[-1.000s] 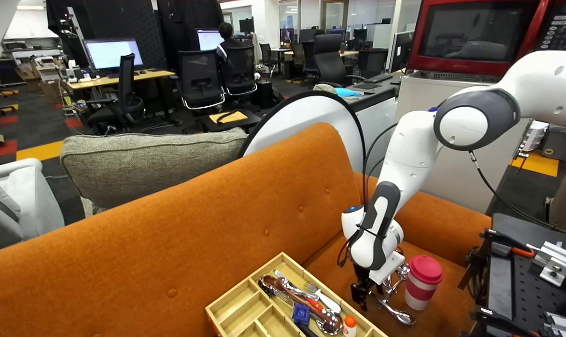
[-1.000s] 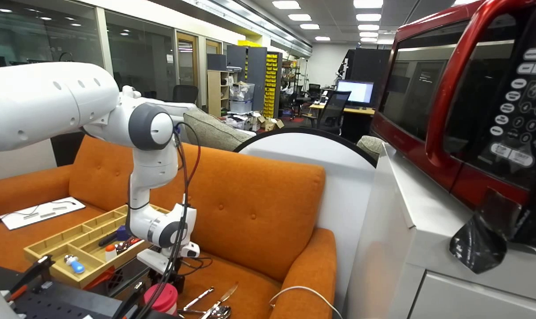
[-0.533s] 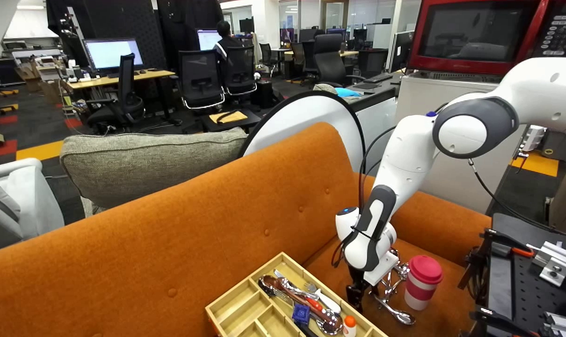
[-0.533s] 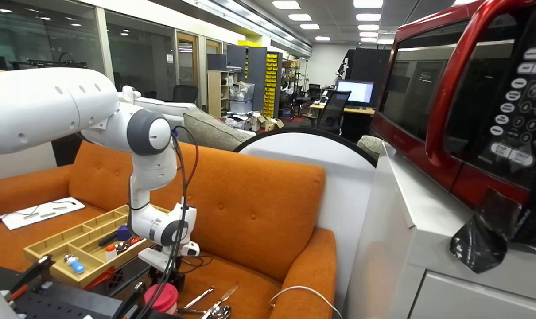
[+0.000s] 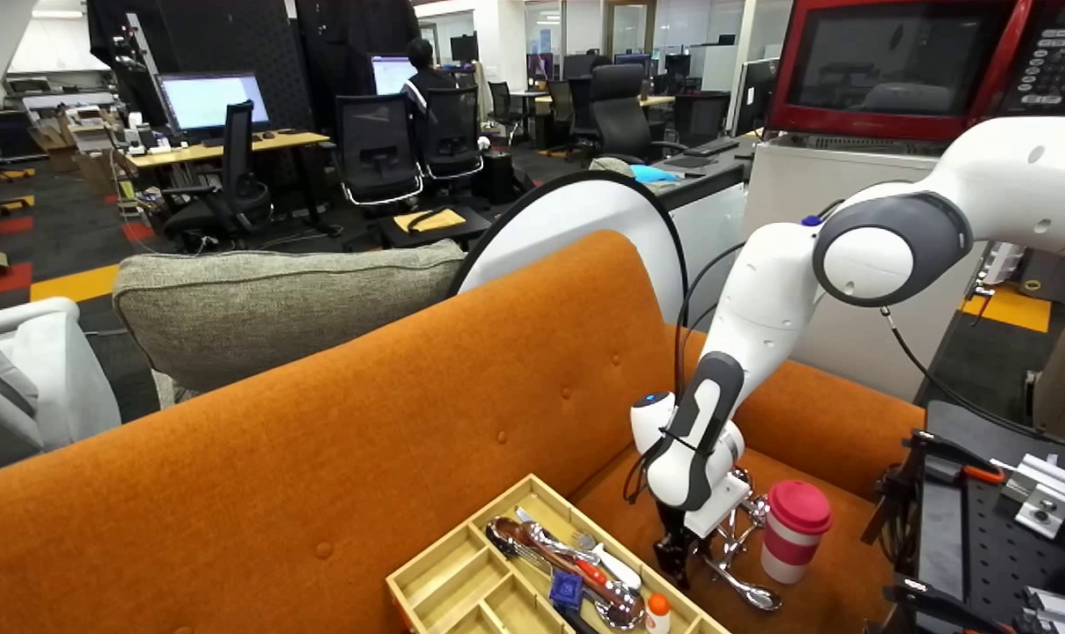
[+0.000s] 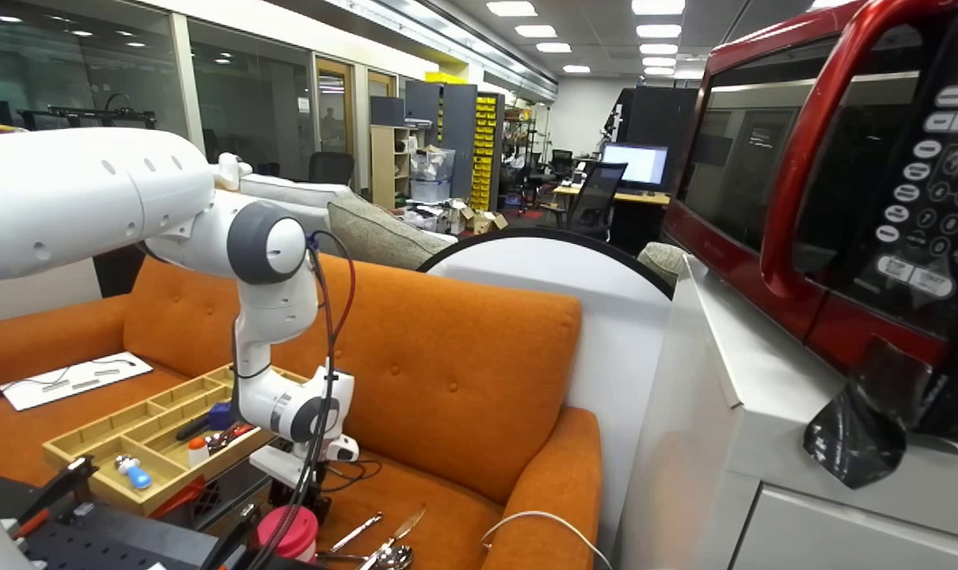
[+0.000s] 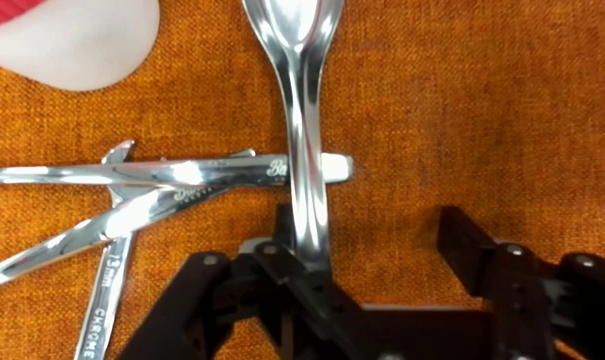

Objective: Pick up the bottle and spoons and put them on the tray

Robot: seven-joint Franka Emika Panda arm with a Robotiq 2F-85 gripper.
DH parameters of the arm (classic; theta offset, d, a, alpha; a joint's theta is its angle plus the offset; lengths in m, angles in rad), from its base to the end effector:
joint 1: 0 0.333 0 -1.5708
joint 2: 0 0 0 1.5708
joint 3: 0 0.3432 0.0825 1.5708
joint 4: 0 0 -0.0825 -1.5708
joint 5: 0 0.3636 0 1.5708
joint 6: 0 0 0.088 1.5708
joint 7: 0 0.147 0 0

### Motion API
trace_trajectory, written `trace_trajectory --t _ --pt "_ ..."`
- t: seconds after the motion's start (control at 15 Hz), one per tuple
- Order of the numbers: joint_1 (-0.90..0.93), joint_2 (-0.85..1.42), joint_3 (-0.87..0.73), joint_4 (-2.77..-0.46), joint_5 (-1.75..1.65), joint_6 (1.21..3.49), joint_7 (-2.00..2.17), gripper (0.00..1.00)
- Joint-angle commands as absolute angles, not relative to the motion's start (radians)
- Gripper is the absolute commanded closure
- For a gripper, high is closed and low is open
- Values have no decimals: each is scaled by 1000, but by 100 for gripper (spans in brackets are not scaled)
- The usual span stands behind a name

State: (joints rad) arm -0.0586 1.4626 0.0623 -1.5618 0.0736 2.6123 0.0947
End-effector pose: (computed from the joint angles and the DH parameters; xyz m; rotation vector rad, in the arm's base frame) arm 0.4976 0.0091 -0.2322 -2.9847 0.3069 0.6327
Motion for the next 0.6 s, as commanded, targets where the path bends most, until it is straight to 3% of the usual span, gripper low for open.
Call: trace_trajectory --t 0.0,0.4,0.53 --pt "-63 1488 66 -1520 93 2573 76 57" --pt "-60 1489 67 -1505 91 2548 73 98" --pt "-59 1481 69 -1514 93 2549 71 100"
